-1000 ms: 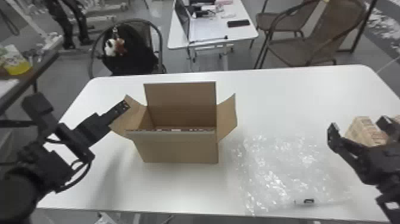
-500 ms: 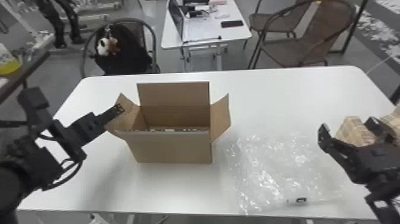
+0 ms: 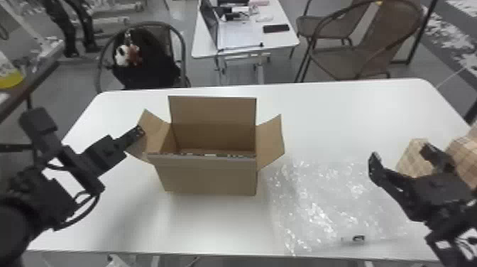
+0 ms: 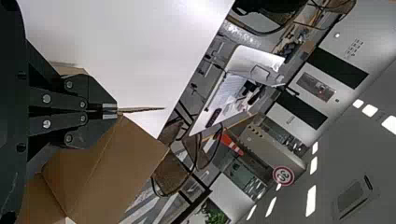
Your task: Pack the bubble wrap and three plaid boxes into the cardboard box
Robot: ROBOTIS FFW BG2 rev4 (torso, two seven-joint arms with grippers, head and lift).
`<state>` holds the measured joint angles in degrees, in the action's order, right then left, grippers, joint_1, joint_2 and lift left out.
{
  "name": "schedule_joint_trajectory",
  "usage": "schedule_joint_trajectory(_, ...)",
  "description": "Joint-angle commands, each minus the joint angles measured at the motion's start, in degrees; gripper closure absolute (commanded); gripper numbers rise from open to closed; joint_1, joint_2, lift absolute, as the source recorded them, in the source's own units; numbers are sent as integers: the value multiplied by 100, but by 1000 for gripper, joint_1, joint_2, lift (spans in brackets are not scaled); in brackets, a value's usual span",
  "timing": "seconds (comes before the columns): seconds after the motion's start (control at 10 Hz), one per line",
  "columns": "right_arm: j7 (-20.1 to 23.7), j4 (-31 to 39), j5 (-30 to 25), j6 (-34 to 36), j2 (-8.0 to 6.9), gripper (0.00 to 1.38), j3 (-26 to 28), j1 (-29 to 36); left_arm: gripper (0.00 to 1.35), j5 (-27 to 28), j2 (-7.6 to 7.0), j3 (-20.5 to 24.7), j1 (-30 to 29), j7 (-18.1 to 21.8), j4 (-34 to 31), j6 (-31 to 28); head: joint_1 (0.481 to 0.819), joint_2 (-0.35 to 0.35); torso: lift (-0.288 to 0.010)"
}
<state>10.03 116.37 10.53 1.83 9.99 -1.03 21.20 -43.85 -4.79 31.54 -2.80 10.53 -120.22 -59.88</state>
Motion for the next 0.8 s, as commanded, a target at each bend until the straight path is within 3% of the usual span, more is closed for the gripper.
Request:
schedule_joint_trajectory(0.0, -1, 105, 203, 449, 161, 214, -178, -107, 1216, 8, 40, 2, -27, 2, -1, 47, 695, 144, -174)
schedule_joint_trajectory(0.1, -1, 228, 265, 845, 222, 214, -222, -169, 1216, 34, 57, -16, -36, 2, -1, 73, 695, 157, -174)
schedule_joint_trajectory(0.5, -256, 447, 1012, 3842, 302, 214, -530, -960, 1216, 184, 57, -139, 17, 2, 8, 170, 695, 192, -174)
schedule_joint_trajectory(0.7, -282, 500, 1241, 4941, 337, 214, -582, -1294, 1216, 254, 40, -209, 43, -7, 16, 196, 695, 212, -174)
